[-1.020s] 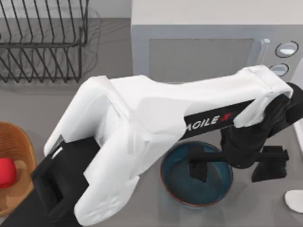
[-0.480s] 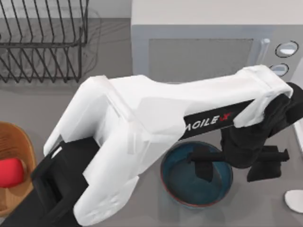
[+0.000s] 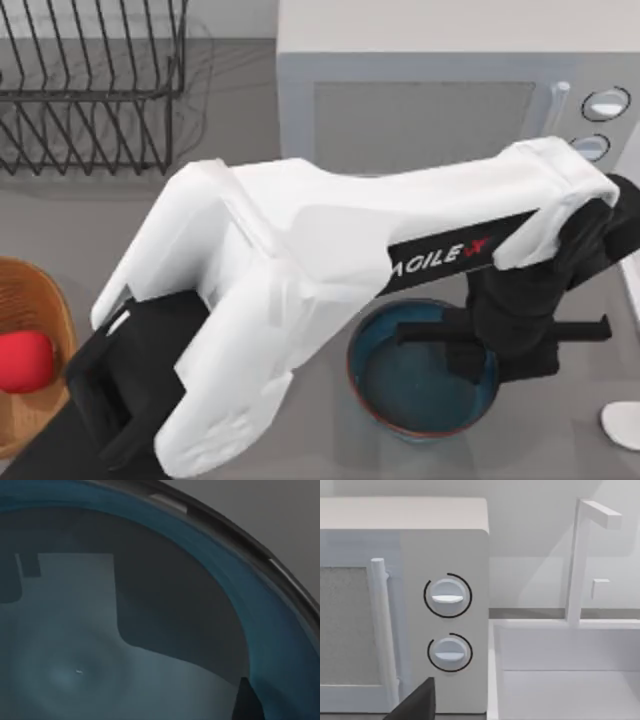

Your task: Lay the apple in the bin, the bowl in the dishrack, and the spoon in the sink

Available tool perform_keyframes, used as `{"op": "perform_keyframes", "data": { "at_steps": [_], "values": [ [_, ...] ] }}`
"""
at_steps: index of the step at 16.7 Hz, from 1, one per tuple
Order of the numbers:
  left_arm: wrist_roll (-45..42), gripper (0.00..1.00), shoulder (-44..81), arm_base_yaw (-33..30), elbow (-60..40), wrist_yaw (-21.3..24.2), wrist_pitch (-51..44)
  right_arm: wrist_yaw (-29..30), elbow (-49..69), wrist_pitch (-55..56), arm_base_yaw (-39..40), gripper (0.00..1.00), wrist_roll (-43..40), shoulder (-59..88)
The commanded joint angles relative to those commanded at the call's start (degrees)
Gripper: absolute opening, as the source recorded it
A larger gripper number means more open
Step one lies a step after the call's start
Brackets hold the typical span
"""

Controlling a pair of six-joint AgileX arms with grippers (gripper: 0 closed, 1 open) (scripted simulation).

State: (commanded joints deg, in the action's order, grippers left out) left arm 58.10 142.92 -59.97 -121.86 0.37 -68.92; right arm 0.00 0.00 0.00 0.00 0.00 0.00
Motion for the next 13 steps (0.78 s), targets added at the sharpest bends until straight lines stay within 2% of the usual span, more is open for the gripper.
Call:
{"op": "perform_keyframes", "data": {
  "at_steps": [10, 13],
  "values": [
    [-0.07, 0.0, -0.19, 0.07, 0.0, -0.01, -0.14, 0.0, 0.0, 0.0, 0.0, 1.0, 0.0, 0.0],
    [0.13, 0.0, 0.85, -0.05, -4.06, 0.0, -4.04, 0.0, 0.0, 0.0, 0.0, 1.0, 0.0, 0.0]
  ]
}}
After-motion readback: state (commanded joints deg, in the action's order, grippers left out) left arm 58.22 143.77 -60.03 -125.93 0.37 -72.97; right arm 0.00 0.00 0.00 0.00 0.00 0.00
